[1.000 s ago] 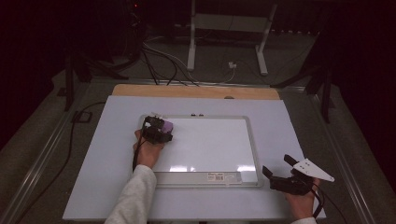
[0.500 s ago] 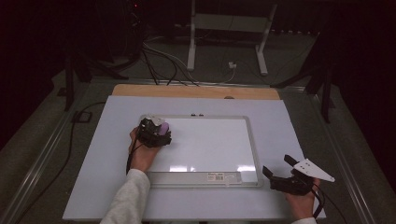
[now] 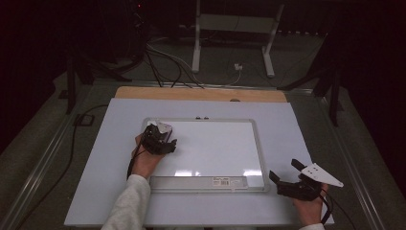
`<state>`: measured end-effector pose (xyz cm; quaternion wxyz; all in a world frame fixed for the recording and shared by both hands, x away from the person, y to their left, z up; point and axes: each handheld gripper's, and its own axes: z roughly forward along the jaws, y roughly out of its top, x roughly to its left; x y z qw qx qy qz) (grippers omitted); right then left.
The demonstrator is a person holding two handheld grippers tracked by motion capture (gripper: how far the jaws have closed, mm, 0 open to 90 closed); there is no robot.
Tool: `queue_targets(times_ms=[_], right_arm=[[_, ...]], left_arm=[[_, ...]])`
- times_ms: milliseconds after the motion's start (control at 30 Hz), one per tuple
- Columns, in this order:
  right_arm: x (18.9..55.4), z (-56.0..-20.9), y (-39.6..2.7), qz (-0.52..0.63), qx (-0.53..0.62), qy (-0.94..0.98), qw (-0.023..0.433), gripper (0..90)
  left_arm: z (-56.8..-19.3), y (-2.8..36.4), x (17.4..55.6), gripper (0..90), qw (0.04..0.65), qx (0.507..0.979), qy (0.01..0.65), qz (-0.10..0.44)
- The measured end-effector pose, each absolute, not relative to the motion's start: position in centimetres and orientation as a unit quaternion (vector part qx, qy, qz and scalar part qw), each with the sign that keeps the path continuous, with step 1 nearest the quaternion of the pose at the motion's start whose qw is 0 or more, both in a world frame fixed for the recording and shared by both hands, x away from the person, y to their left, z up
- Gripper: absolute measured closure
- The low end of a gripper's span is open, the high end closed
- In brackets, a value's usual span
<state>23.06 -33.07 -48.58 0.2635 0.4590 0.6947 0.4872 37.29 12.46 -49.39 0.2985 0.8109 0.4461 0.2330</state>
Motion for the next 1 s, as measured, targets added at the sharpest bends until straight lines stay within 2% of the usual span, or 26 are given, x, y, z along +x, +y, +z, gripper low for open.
queue_targets(times_ms=[267,500,700,800,933,1000], right_arm=[[23.1,-48.6,-33.1,0.487,0.460,0.694,0.264,0.1],[23.1,-48.6,-33.0,0.487,0.459,0.695,0.264,0.1],[23.1,-48.6,-33.1,0.487,0.459,0.695,0.264,0.1],[23.1,-48.6,-33.1,0.486,0.459,0.695,0.264,0.1],[23.2,-48.7,-33.0,0.485,0.459,0.696,0.263,0.1],[23.2,-48.6,-32.9,0.485,0.458,0.697,0.263,0.1]], left_arm=[[-49.5,12.7,37.3,30.4,0.273,0.806,0.457,0.260],[-49.5,13.4,37.7,31.9,0.273,0.802,0.467,0.254],[-49.7,15.1,38.5,30.2,0.272,0.785,0.504,0.239],[-50.0,15.5,38.3,36.5,0.262,0.783,0.510,0.242],[-50.5,16.0,38.4,54.6,0.244,0.759,0.545,0.259],[-50.5,16.1,38.4,57.4,0.246,0.747,0.560,0.261]])
